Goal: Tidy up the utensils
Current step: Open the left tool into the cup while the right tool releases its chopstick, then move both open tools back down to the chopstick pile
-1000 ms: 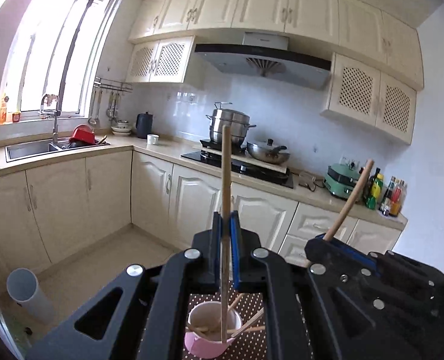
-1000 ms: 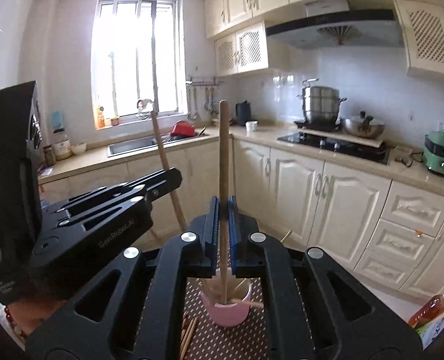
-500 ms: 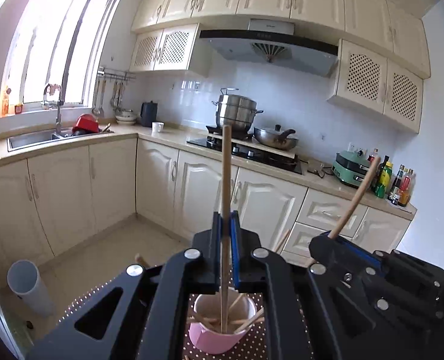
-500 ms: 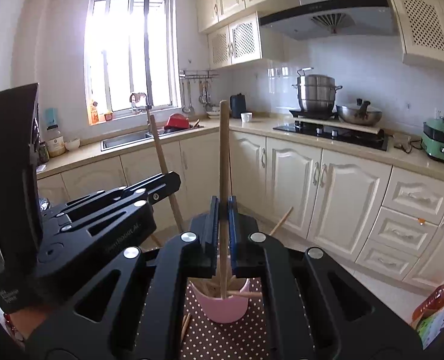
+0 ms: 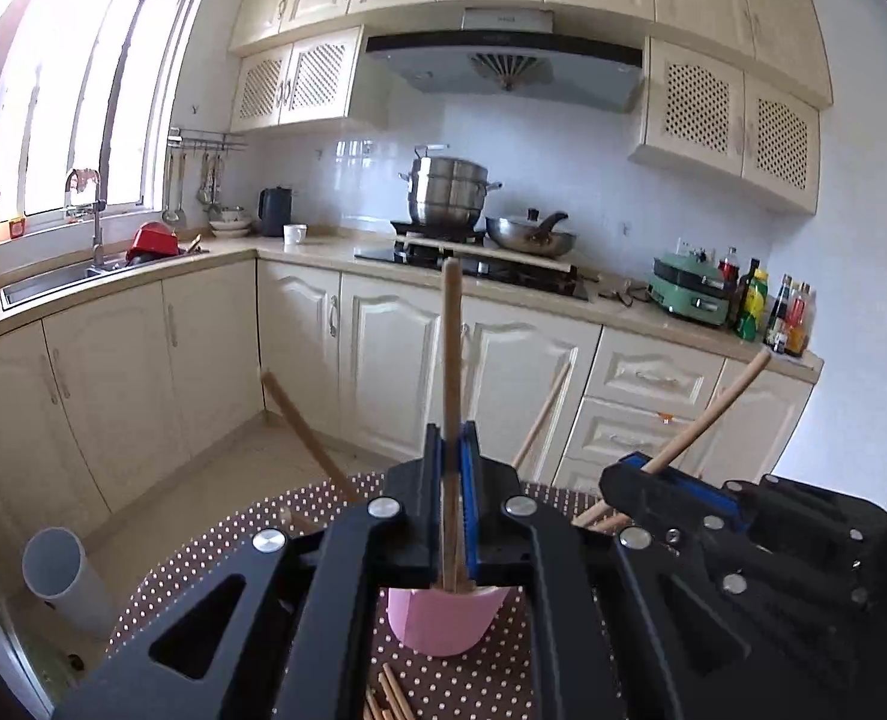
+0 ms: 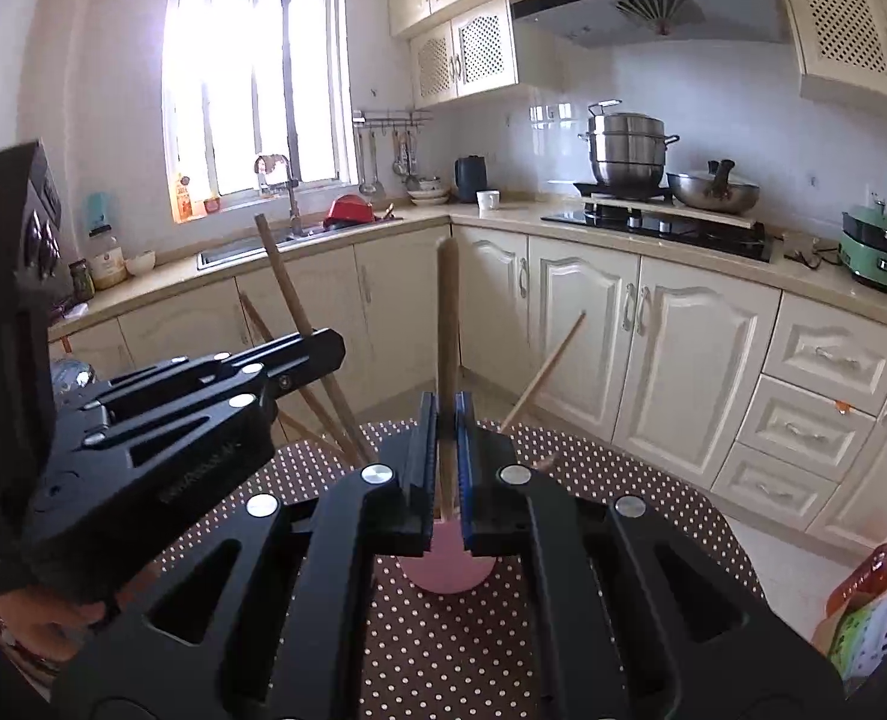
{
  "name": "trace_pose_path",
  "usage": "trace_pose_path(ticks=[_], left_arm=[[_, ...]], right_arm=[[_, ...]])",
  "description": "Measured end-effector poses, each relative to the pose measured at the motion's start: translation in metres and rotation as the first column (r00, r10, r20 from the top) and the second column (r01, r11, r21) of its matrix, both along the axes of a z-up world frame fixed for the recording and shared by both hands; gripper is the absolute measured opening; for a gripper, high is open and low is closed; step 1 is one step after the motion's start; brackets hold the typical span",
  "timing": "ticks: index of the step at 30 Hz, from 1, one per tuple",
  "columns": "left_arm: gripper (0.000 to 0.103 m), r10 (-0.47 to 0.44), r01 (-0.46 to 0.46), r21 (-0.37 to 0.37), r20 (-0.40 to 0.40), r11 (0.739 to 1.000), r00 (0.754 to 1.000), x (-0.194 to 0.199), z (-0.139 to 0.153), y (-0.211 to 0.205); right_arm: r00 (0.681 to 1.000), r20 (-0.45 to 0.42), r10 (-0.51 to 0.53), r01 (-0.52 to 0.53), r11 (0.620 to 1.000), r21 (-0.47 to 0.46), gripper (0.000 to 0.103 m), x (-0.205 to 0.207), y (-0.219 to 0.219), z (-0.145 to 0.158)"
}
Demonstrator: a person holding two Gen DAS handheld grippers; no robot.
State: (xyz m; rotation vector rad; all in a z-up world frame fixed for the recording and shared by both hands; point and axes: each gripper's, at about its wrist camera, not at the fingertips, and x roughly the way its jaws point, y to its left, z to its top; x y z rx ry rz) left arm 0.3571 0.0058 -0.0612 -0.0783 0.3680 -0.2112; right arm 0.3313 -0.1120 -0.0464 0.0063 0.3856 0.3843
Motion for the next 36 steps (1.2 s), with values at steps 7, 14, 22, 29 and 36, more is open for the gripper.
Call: trace_pose_path(ticks=[7,14,22,29,36], left_arm=[[0.006,0.011,-0.011,-0.009,-0.032,1.0,0.999,-0.003,-0.017,0.003],[0.009,0.029,-0.029,-0.006,-0.046,1.0,0.999,-0.011,-0.024,0.008],[0.041,0.064,-0.065,-0.04,-0.018,0.997,0.998,-0.031,-0.015,0.023],[0.064,0.108,-0.107,-0.018,0.059,0.994,0.992,-0.072,-0.007,0.038],[0.076,0.148,-0.15,0.028,0.063,0.988,0.987,-0.114,-0.014,0.057]], right_arm=[[1.0,-0.009,-0.021,0.021,1.0,-0.01,0.007,-0.001,0.003,-0.022],[0.999,-0.024,-0.032,0.032,0.999,0.002,0.007,-0.005,0.001,-0.026],[0.996,0.041,-0.084,0.084,0.996,0.015,0.058,-0.024,-0.006,-0.016],[0.991,0.102,-0.085,0.083,0.996,0.025,0.063,-0.052,-0.011,-0.008],[0.987,0.14,-0.08,0.082,0.997,-0.004,0.071,-0.083,-0.02,-0.014]])
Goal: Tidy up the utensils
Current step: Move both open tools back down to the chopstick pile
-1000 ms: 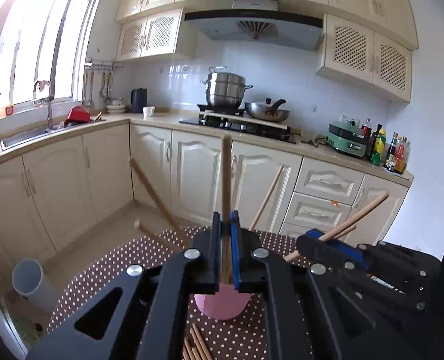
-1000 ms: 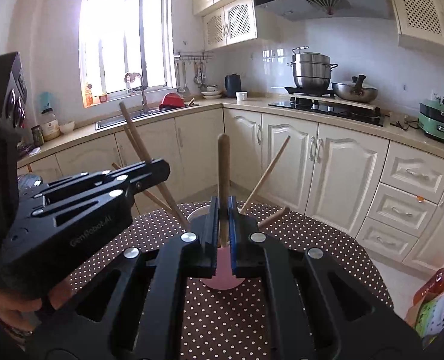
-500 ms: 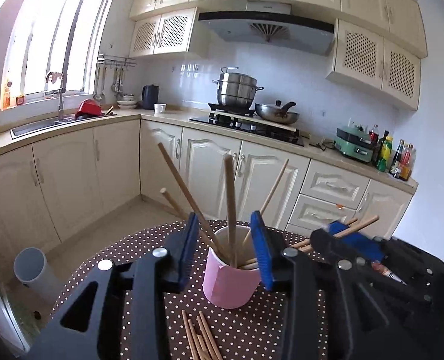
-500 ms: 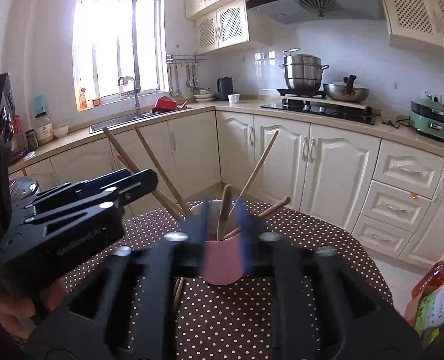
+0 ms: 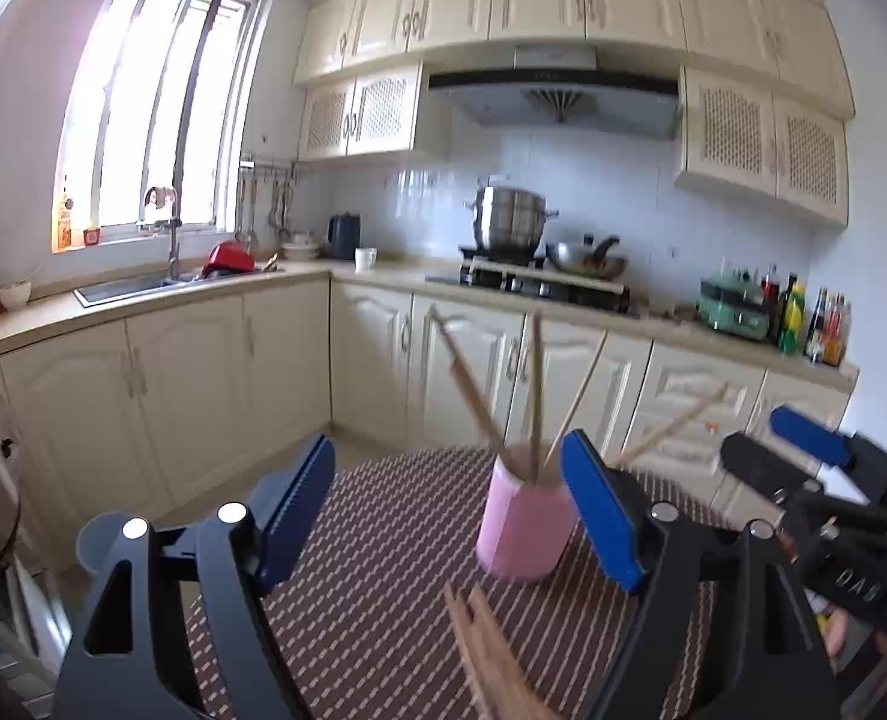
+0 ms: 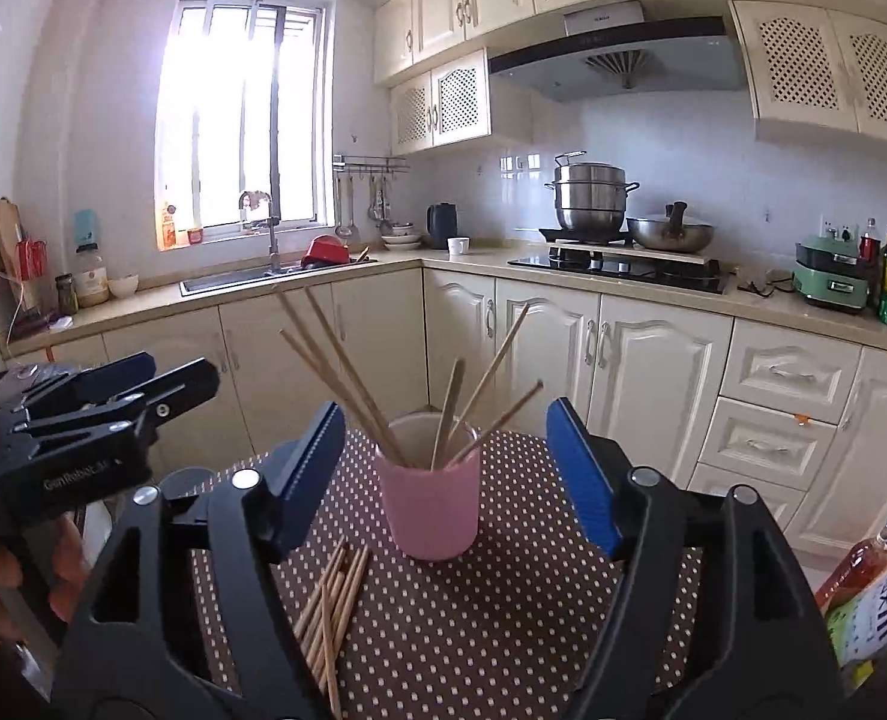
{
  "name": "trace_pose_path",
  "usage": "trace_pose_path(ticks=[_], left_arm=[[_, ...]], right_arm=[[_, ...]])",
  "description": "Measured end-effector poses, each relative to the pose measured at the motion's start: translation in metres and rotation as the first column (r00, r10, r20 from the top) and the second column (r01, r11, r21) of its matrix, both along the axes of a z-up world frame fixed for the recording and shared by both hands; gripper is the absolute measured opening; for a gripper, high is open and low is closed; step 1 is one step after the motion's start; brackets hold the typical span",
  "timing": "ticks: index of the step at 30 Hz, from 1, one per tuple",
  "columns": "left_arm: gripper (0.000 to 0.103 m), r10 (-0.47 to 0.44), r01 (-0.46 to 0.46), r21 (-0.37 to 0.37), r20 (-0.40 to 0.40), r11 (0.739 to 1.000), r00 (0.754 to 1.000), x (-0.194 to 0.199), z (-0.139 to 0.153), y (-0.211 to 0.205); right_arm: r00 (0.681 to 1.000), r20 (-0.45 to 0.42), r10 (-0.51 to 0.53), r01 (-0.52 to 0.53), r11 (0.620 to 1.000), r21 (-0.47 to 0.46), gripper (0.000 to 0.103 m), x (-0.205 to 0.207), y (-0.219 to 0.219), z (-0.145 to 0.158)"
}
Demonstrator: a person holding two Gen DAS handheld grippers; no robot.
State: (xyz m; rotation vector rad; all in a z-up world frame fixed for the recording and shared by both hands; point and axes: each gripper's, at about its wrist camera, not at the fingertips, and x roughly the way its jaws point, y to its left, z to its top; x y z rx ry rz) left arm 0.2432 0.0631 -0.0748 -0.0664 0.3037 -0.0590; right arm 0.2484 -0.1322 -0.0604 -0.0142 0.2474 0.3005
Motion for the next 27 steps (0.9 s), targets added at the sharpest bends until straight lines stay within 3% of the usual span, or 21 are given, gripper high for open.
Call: trace_pose_path(ticks=[2,7,12,17,25,27], left_arm=[[0.076,0.025,-0.025,0.008,-0.054,1.0,0.998,-0.008,-0.008,0.009],[0.076,-0.016,-0.002,-0.087,-0.203,0.996,0.979,-0.015,-0.037,0.029],[0.076,-0.06,0.035,-0.069,-0.41,0.997,0.91,0.005,-0.08,0.028],[0.076,-0.123,0.067,-0.124,-0.525,0.99,0.842,0.02,-0.116,0.024],[0.076,-0.042,0.057,0.004,-0.63,0.998,0.776,0.034,-0.155,0.004],[0.076,-0.038,0.065,0.021,-0.622,0.998,0.782,0.035,-0.155,0.005]], right_arm=[[1.0,0.0,-0.002,0.002,1.0,-0.029,0.071,-0.008,-0.001,-0.007],[0.998,-0.064,-0.002,-0.001,0.999,-0.053,0.072,-0.015,-0.009,-0.032],[0.988,-0.156,0.002,-0.009,0.999,-0.045,0.072,-0.013,-0.011,-0.057],[0.975,-0.222,0.016,-0.027,0.998,-0.05,0.072,-0.011,-0.008,-0.078],[0.93,-0.357,0.083,-0.102,0.994,-0.036,0.072,-0.002,-0.004,-0.103],[0.907,-0.404,0.121,-0.145,0.989,-0.03,0.071,0.002,-0.001,-0.108]])
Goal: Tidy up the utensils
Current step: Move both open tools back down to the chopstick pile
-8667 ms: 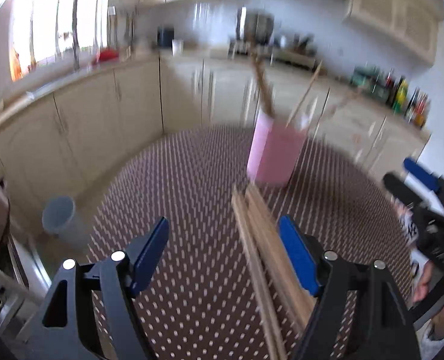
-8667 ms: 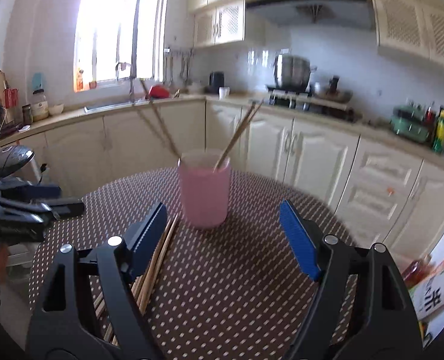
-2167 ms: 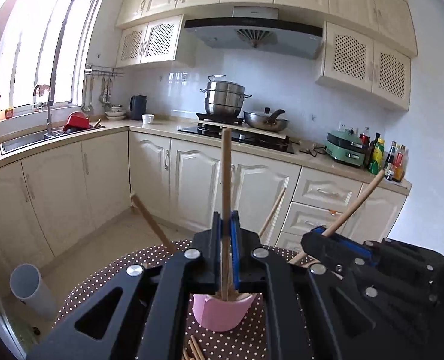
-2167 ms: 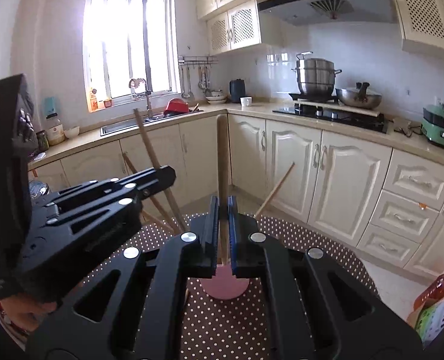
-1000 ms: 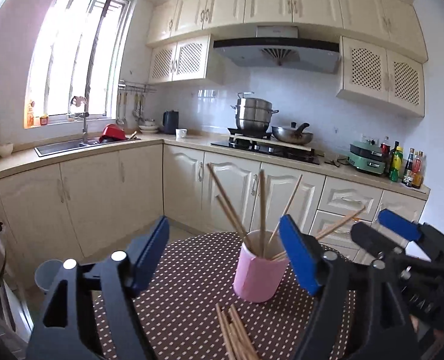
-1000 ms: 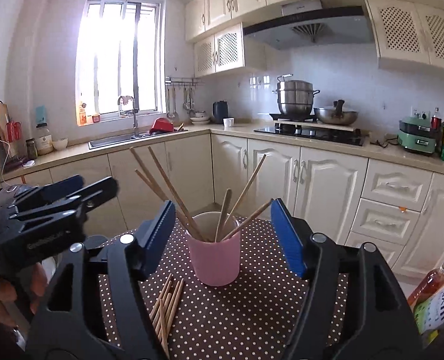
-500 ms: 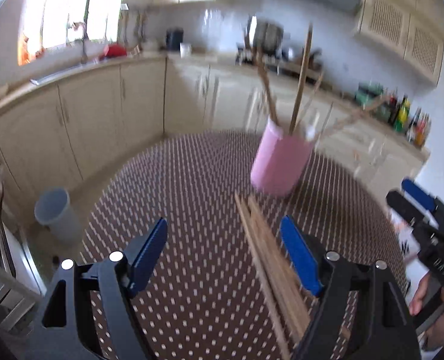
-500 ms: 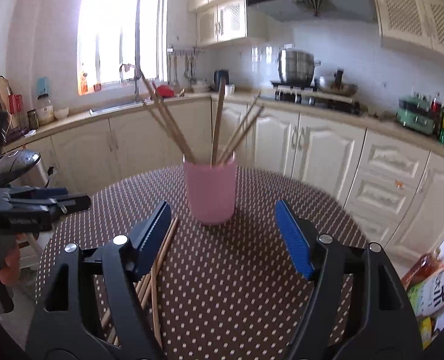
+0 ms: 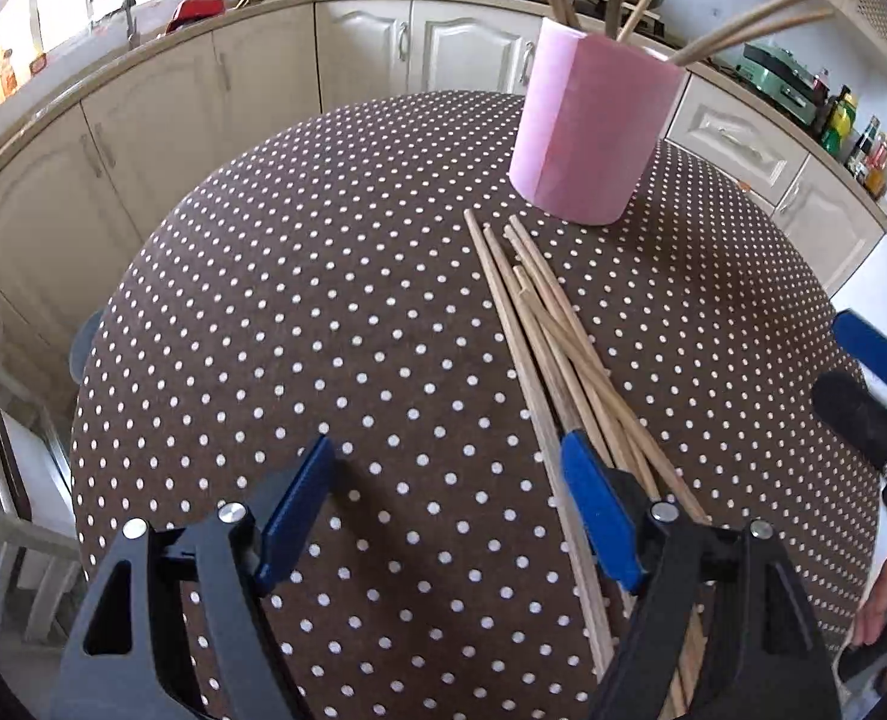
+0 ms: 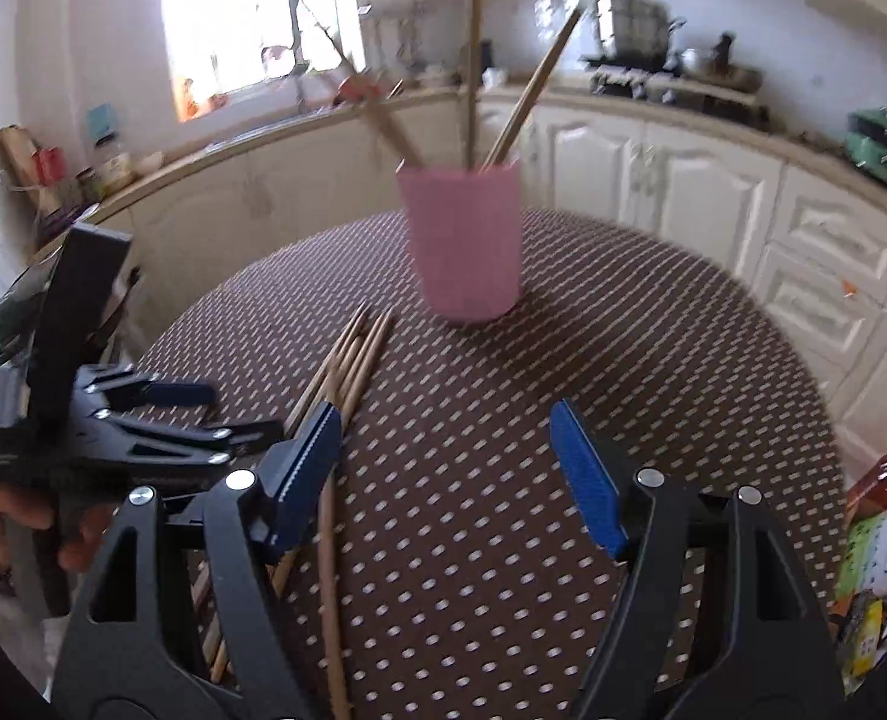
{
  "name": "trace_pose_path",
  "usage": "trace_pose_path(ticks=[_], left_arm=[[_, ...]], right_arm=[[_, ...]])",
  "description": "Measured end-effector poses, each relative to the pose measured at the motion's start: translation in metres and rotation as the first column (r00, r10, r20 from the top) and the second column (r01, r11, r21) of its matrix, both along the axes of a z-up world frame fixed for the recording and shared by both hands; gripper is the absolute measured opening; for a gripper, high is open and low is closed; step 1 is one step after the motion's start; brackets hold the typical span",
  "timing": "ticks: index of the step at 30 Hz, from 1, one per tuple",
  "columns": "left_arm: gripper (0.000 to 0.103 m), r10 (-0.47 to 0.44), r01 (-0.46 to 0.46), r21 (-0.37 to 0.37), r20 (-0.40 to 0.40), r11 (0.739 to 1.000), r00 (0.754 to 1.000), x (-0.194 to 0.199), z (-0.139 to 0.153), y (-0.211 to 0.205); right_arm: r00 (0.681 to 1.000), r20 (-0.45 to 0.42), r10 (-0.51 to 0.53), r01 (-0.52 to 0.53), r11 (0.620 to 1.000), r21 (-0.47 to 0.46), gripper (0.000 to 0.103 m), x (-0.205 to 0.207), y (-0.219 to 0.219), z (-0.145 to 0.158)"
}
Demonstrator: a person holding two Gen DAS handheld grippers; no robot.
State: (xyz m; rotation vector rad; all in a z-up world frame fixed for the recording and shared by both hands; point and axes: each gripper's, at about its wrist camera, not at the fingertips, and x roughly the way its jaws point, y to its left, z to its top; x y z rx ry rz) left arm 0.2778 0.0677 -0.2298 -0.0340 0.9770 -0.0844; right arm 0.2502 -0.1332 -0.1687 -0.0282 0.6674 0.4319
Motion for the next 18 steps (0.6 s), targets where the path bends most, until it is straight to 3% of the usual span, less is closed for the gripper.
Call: trace_pose_path(ticks=[5,8,12,15,18], left_arm=[[0.076,0.028,-0.027,0.038,-0.017,0.999,0.999,-0.002,-0.001,0.007],[0.076,0.03,-0.029,0.067,-0.015,0.997,0.999,-0.005,-0.002,0.011],[0.076,0.041,-0.041,0.004,-0.005,0.999,0.999,-0.01,0.002,0.019],[0.076,0.034,-0.034,-0.038,0.003,0.999,0.999,-0.008,0.007,0.023],[0.076,0.026,-0.026,-0.027,0.006,0.999,1.0,-0.004,0.01,0.018]], right_arm=[[0.989,-0.128,0.076,-0.08,0.996,-0.028,0.071,0.01,0.016,-0.017],[0.982,-0.154,0.108,-0.116,0.992,-0.045,0.063,0.011,0.027,-0.023],[0.976,-0.186,0.113,-0.134,0.986,-0.103,0.049,0.014,0.04,-0.031],[0.979,-0.189,0.082,-0.109,0.985,-0.137,0.045,0.019,0.043,-0.032],[0.976,-0.199,0.083,-0.107,0.988,-0.112,0.045,0.022,0.043,-0.031]])
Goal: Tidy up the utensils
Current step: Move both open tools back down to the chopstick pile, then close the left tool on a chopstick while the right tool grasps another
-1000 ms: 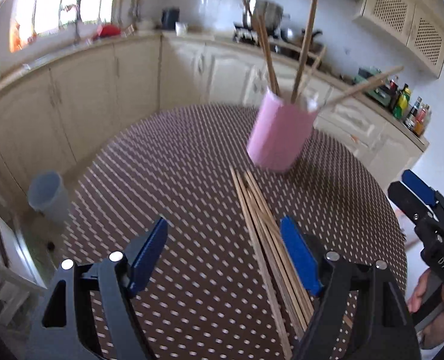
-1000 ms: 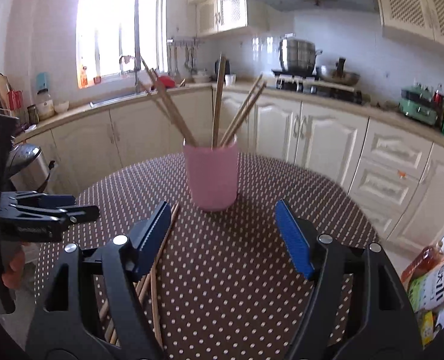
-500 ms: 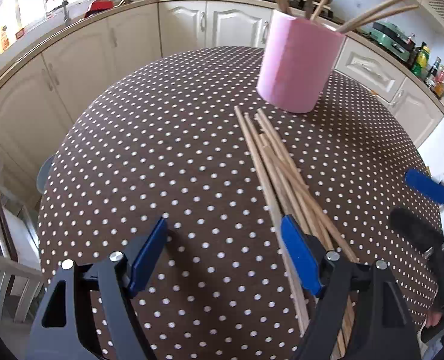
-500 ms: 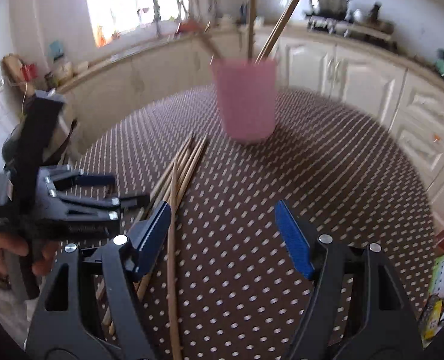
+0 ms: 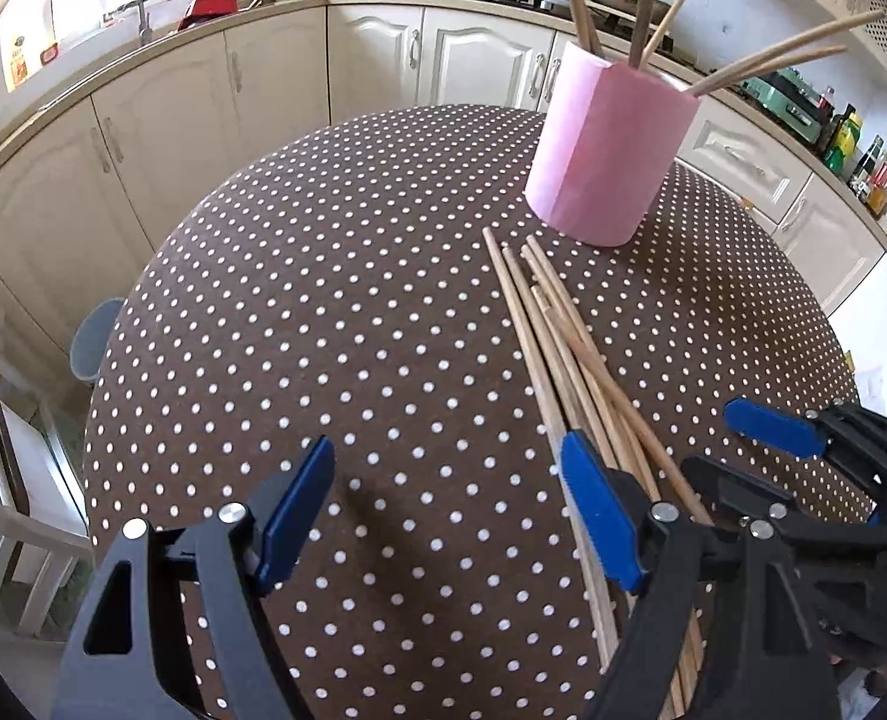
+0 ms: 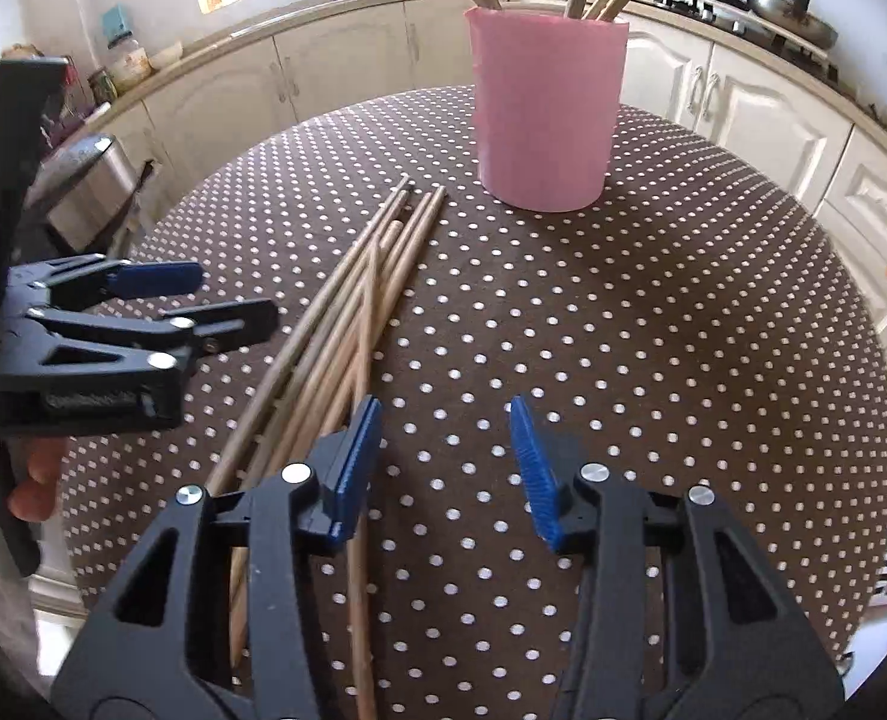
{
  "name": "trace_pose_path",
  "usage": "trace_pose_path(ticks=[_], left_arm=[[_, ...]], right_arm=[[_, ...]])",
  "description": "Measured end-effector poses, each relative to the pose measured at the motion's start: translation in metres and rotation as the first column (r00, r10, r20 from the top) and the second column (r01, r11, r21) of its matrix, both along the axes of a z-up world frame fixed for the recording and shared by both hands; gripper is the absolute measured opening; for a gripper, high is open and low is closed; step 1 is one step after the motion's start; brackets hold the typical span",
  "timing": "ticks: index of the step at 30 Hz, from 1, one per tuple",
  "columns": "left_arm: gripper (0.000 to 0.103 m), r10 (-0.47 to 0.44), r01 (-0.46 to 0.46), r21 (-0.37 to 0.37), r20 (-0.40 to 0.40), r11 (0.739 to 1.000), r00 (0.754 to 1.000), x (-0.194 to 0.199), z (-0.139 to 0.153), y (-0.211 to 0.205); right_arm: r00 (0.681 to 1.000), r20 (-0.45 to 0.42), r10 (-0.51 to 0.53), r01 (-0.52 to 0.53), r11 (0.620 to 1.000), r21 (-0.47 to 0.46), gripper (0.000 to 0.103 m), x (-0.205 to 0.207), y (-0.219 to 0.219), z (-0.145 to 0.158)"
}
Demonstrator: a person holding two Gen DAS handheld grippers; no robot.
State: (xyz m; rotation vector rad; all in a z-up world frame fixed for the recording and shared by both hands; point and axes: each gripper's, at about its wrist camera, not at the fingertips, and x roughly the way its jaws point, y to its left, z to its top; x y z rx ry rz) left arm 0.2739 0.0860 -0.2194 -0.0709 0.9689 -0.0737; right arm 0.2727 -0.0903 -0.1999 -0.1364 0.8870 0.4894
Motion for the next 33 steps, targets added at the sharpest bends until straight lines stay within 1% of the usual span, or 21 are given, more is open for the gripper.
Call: trace_pose_path(ticks=[2,4,6,7,9,11,12,15,17,19,23,25,27,28,30,32,33], left_arm=[[0.076,-0.006,0.006,0.003,0.004,1.0,1.0,0.002,0.001,-0.003],[0.076,-0.009,0.009,-0.006,-0.006,1.0,1.0,0.007,-0.001,-0.008],[0.076,-0.009,0.009,0.0,-0.004,1.0,1.0,0.007,-0.002,-0.01],[0.076,-0.01,0.01,0.001,-0.003,1.0,1.0,0.007,-0.003,-0.011],[0.076,-0.018,0.018,-0.004,-0.002,1.0,1.0,0.008,-0.003,-0.015],[0.076,-0.026,0.026,0.0,-0.005,1.0,1.0,0.008,-0.004,-0.022],[0.076,-0.025,0.025,0.006,-0.007,1.0,1.0,0.009,-0.004,-0.025],[0.076,-0.031,0.031,0.007,-0.014,1.0,0.999,0.017,-0.006,-0.032],[0.076,-0.036,0.036,0.0,-0.024,0.999,0.999,0.025,-0.009,-0.038],[0.076,-0.038,0.038,0.011,-0.028,0.999,0.999,0.032,-0.009,-0.041],[0.076,-0.03,0.031,0.01,-0.046,0.999,0.998,0.049,-0.009,-0.041],[0.072,-0.03,0.031,0.025,-0.053,0.999,0.998,0.056,-0.009,-0.042],[0.069,-0.028,0.029,0.023,-0.059,0.999,0.998,0.063,-0.007,-0.041],[0.065,-0.029,0.031,0.024,-0.061,0.999,0.998,0.067,-0.007,-0.041],[0.062,-0.037,0.039,0.021,-0.065,0.999,0.997,0.074,-0.005,-0.041],[0.057,-0.037,0.038,0.016,-0.073,0.999,0.997,0.08,-0.005,-0.038],[0.05,-0.046,0.047,0.016,-0.08,0.999,0.996,0.083,-0.003,-0.039]], right_arm=[[0.999,0.028,-0.02,0.02,1.0,0.004,0.045,-0.001,-0.002,0.008],[1.0,-0.002,0.016,-0.016,0.999,0.036,0.045,0.0,-0.002,0.01],[0.999,-0.008,0.054,-0.054,0.999,0.007,0.044,-0.001,0.006,0.006],[0.998,-0.011,0.056,-0.056,0.998,0.0,0.044,-0.001,0.008,0.003],[0.999,-0.012,0.048,-0.048,0.999,-0.002,0.042,0.0,0.011,0.0],[1.0,-0.002,0.027,-0.027,1.0,-0.016,0.038,0.005,0.015,-0.001],[1.0,-0.009,0.017,-0.017,0.999,-0.027,0.035,0.009,0.016,-0.002],[1.0,-0.01,-0.003,0.003,0.998,-0.055,0.034,0.022,0.019,-0.001],[1.0,-0.028,-0.014,0.013,0.999,-0.044,0.034,0.034,0.019,0.001],[0.998,-0.058,-0.021,0.02,1.0,-0.024,0.034,0.048,0.016,0.003],[0.994,-0.11,-0.025,0.025,1.0,-0.004,0.034,0.073,0.01,0.006],[0.991,-0.132,-0.021,0.022,1.0,0.001,0.032,0.082,0.012,0.007],[0.989,-0.149,-0.02,0.02,1.0,-0.006,0.03,0.088,0.015,0.007],[0.988,-0.151,-0.02,0.019,1.0,-0.01,0.028,0.09,0.016,0.007],[0.988,-0.152,-0.018,0.014,1.0,-0.024,0.027,0.094,0.022,0.007],[0.988,-0.155,-0.015,0.01,0.999,-0.033,0.027,0.101,0.026,0.007],[0.987,-0.16,-0.013,0.007,0.999,-0.041,0.027,0.104,0.03,0.007]])
